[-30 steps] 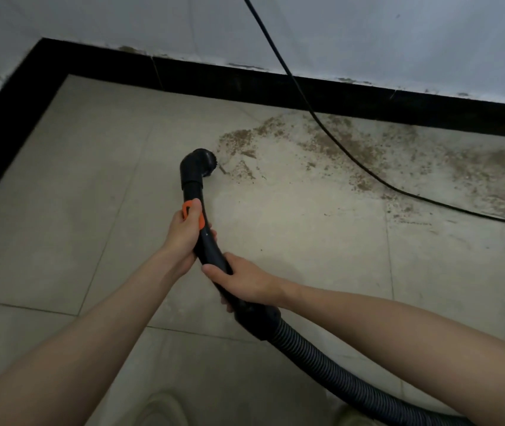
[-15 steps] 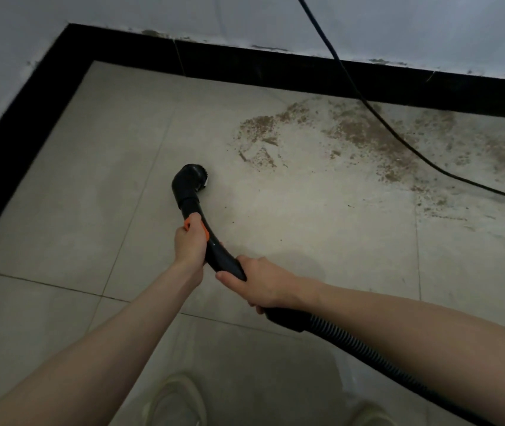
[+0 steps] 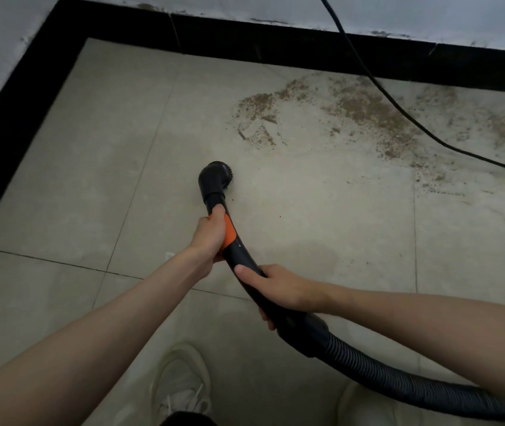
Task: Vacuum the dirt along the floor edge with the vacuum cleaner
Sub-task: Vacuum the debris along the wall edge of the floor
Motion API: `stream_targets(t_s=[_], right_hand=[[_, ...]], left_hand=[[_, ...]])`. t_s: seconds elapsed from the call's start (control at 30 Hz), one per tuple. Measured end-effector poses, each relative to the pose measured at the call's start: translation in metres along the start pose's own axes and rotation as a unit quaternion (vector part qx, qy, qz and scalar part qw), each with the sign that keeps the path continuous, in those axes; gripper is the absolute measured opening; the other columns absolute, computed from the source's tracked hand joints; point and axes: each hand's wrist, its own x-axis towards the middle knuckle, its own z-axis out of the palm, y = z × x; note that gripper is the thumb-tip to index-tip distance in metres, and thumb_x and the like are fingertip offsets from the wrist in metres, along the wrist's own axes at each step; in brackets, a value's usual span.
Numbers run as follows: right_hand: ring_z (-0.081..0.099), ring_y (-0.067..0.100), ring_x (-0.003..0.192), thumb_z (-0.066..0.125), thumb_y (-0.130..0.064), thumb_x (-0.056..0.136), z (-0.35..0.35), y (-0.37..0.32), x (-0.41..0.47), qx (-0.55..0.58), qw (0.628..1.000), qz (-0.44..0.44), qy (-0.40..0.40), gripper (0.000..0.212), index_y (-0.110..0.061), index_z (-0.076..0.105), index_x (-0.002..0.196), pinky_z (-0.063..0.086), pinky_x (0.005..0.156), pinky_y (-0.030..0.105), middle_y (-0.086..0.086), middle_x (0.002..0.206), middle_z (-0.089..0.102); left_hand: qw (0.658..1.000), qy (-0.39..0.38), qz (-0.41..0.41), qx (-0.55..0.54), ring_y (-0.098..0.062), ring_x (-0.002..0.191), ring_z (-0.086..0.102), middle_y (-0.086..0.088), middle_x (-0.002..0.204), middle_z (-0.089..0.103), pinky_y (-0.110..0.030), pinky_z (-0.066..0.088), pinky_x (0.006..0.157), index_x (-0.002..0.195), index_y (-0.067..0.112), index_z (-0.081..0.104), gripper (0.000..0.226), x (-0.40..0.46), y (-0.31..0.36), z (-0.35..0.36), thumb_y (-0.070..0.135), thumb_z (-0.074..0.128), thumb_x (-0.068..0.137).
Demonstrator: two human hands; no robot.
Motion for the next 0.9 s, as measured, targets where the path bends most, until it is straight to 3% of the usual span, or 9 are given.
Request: stream_targets(t_s=[0.23, 0.4, 0.53, 0.7, 0.9], right_hand=[[0.069, 0.022, 0.063, 0.039, -0.066, 0.095, -0.001, -0.002, -0.013, -0.026, 0.988, 0.065, -0.139, 0.062, -0.005, 0.051, 0.096, 0.06, 0.07, 0.035, 0.01, 0.076, 0.07], [0.07, 0.022, 0.068, 0.041, -0.06, 0.096, -0.002, -0.008, -0.016, -0.015, 0.977, 0.108, -0.183, 0.055, -0.006, 0.05, 0.096, 0.058, 0.074, 0.036, 0.014, 0.085, 0.068], [0.069, 0.02, 0.065, 0.04, -0.061, 0.096, 0.001, -0.005, -0.017, -0.048, 0.988, 0.074, -0.13, 0.054, -0.008, 0.051, 0.095, 0.059, 0.071, 0.033, 0.012, 0.084, 0.069], [0.062, 0.015, 0.051, 0.046, -0.058, 0.095, -0.001, -0.005, -0.01, -0.041, 0.999, 0.024, 0.0, 0.046, -0.013, 0.049, 0.089, 0.053, 0.051, 0.023, 0.007, 0.073, 0.064], [0.059, 0.018, 0.046, 0.049, -0.058, 0.095, -0.032, -0.035, 0.02, -0.059, 0.994, 0.003, 0.091, 0.046, -0.013, 0.049, 0.083, 0.048, 0.043, 0.02, 0.007, 0.067, 0.062]], left_hand=[[0.997, -0.049, -0.052, 0.026, -0.02, 0.068, 0.054, -0.005, 0.078, 0.05, -0.036, 0.051, 0.059, 0.096, 0.013, 0.043, 0.033, -0.012, -0.011, -0.017, 0.045, 0.036, 0.096], [0.996, -0.051, -0.041, 0.068, -0.021, 0.075, 0.057, -0.007, 0.089, 0.054, -0.035, 0.05, 0.056, 0.103, 0.01, 0.046, 0.038, -0.018, -0.017, -0.021, 0.047, 0.036, 0.097], [0.997, -0.051, -0.015, 0.058, -0.021, 0.078, 0.057, -0.006, 0.089, 0.054, -0.034, 0.05, 0.057, 0.11, 0.007, 0.047, 0.047, -0.015, -0.018, -0.018, 0.051, 0.037, 0.098], [0.999, -0.042, 0.012, 0.022, -0.022, 0.081, 0.055, -0.008, 0.093, 0.052, -0.033, 0.049, 0.062, 0.124, 0.002, 0.044, 0.055, -0.004, -0.002, -0.005, 0.05, 0.039, 0.098], [0.999, -0.024, 0.033, -0.036, -0.028, 0.098, 0.054, -0.02, 0.129, 0.051, -0.039, 0.048, 0.079, 0.137, 0.0, 0.033, 0.055, 0.024, 0.033, 0.017, 0.041, 0.039, 0.1]])
